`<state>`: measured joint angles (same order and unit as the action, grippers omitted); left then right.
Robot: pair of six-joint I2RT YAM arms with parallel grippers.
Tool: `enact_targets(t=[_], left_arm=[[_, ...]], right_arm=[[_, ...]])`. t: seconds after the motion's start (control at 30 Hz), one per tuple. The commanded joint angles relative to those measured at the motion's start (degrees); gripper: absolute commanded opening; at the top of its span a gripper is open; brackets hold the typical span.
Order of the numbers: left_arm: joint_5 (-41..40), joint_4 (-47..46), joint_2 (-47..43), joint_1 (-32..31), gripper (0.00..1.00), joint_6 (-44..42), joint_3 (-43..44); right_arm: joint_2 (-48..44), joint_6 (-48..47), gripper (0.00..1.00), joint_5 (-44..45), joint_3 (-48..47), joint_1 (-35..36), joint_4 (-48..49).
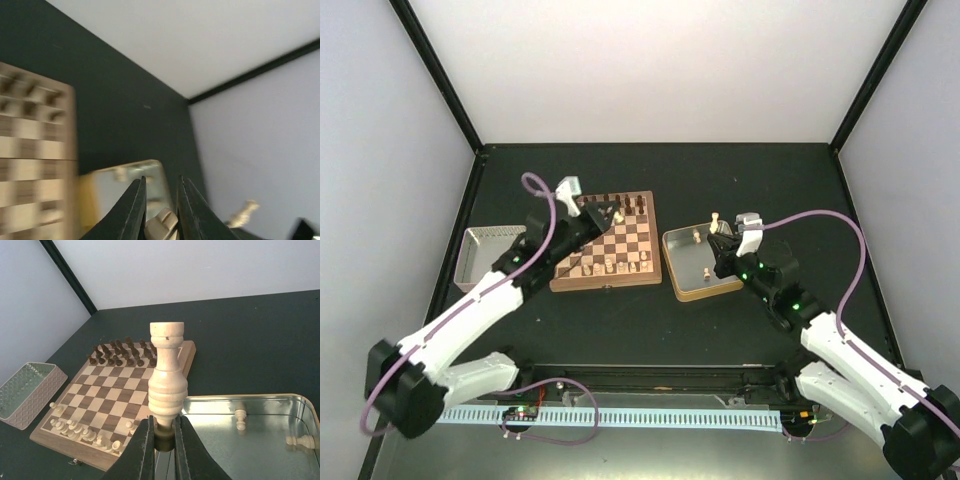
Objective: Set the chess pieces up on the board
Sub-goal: Pick up the chess piece from the storage box, then place the chess piece on the chessboard.
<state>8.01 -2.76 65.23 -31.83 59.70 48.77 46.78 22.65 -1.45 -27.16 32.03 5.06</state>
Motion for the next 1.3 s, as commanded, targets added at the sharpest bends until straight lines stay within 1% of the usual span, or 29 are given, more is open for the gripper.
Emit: enact_targets(t=[0.0, 0.07, 0.17, 0.27, 0.4, 0.57, 0.8, 0.97, 1.07, 1.27], left_arm=[[-21.8, 20.9, -9.3, 0.1, 0.02, -14.9, -5.4], [-28.7, 24.4, -13.6, 0.1, 0.02, -16.3, -9.4], [-35.0, 27.3, -19.0, 0.2, 0.02, -16.8, -14.8], [-37.9, 27.0, -22.5, 0.1, 0.02, -16.2, -20.0], [-38.1, 22.6, -23.2, 0.1, 0.02, -16.2, -25.0], [-35.2, 12.6, -20.6, 0.2, 0.02, -19.7, -28.2], [-31.7, 3.4, -14.1, 0.5, 0.02, -24.4, -28.8], [-29.5, -0.2, -8.9, 1.1, 0.02, -25.0, -28.6], [-28.9, -0.5, -6.3, 1.4, 0.02, -24.5, -28.0], [-31.5, -0.5, -1.9, 1.5, 0.02, -22.8, -27.9]], right_arm=[[0.5, -0.7, 0.05, 1.0, -0.1, -0.3, 0.7], [0.9, -0.7, 0.05, 1.0, 0.1, -0.3, 1.1], [1.9, -0.4, 0.06, 0.2, 0.2, -0.3, 1.8], [2.8, -0.1, 0.06, -0.5, 0.1, -0.3, 2.2], [3.5, 0.1, 0.06, -0.8, -0.2, -0.3, 2.3], [3.6, 0.3, 0.06, -1.1, -0.2, -0.3, 2.4], [3.9, 0.3, 0.06, -1.1, -0.3, -0.3, 2.4], [3.5, -0.4, 0.06, -0.3, -0.5, -0.3, 1.4], [3.3, -0.6, 0.06, 0.1, -0.4, -0.3, 1.2], [3.4, -0.8, 0.06, 0.5, -0.2, -0.3, 1.0]])
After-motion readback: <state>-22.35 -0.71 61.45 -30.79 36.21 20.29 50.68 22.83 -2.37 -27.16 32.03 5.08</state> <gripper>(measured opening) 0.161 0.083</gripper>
